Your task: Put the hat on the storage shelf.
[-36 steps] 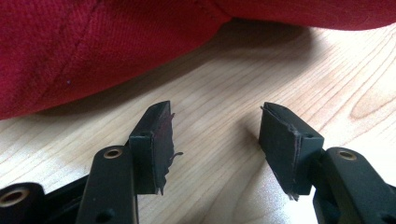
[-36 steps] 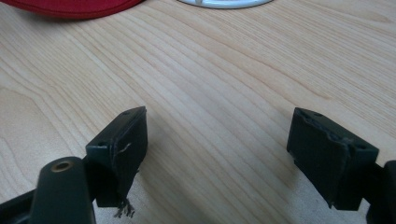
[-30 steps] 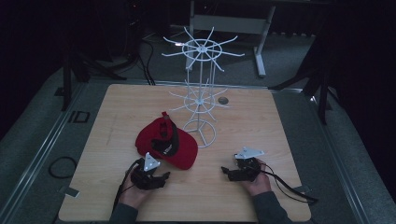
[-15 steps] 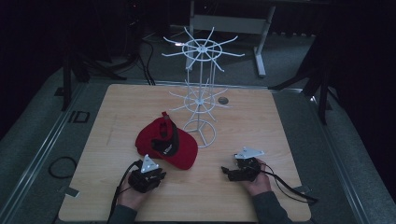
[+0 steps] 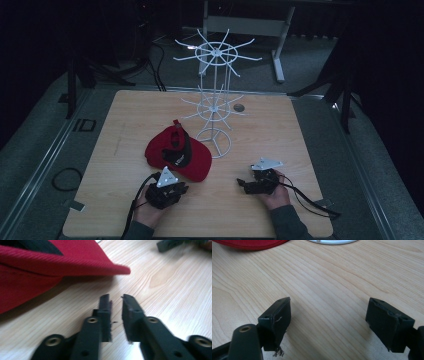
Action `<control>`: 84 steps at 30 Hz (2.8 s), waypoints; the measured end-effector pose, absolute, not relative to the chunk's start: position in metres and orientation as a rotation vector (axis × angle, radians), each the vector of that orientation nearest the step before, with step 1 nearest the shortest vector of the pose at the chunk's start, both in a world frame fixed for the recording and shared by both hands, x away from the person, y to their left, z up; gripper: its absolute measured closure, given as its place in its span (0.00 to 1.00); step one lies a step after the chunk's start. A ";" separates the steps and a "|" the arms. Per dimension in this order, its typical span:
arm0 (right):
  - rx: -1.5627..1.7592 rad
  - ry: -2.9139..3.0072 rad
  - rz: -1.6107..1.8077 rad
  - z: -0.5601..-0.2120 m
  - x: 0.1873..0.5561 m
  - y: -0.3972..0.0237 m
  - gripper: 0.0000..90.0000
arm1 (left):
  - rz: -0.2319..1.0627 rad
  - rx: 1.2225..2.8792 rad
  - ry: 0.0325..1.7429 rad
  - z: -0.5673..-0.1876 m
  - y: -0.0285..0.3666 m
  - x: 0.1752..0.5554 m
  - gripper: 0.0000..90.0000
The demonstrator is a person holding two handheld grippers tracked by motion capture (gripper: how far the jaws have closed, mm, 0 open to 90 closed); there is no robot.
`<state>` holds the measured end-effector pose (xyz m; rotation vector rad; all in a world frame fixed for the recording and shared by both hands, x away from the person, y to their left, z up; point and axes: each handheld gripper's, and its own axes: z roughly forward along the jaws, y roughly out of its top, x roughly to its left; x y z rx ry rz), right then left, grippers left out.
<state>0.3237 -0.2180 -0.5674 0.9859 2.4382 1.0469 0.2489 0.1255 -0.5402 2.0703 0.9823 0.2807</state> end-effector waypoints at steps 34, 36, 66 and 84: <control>0.986 2.438 1.047 -0.567 0.324 -0.218 0.22 | 0.302 1.892 1.252 -0.533 0.120 0.269 0.58; 0.987 2.439 1.047 -0.567 0.324 -0.218 0.22 | 0.313 1.868 1.279 -0.531 0.125 0.272 0.58; 0.986 2.439 1.046 -0.567 0.324 -0.218 0.22 | 0.207 1.774 1.482 -0.544 0.148 0.355 0.62; 0.987 2.439 1.047 -0.567 0.324 -0.218 0.22 | 0.131 1.769 1.450 -0.549 0.154 0.374 0.77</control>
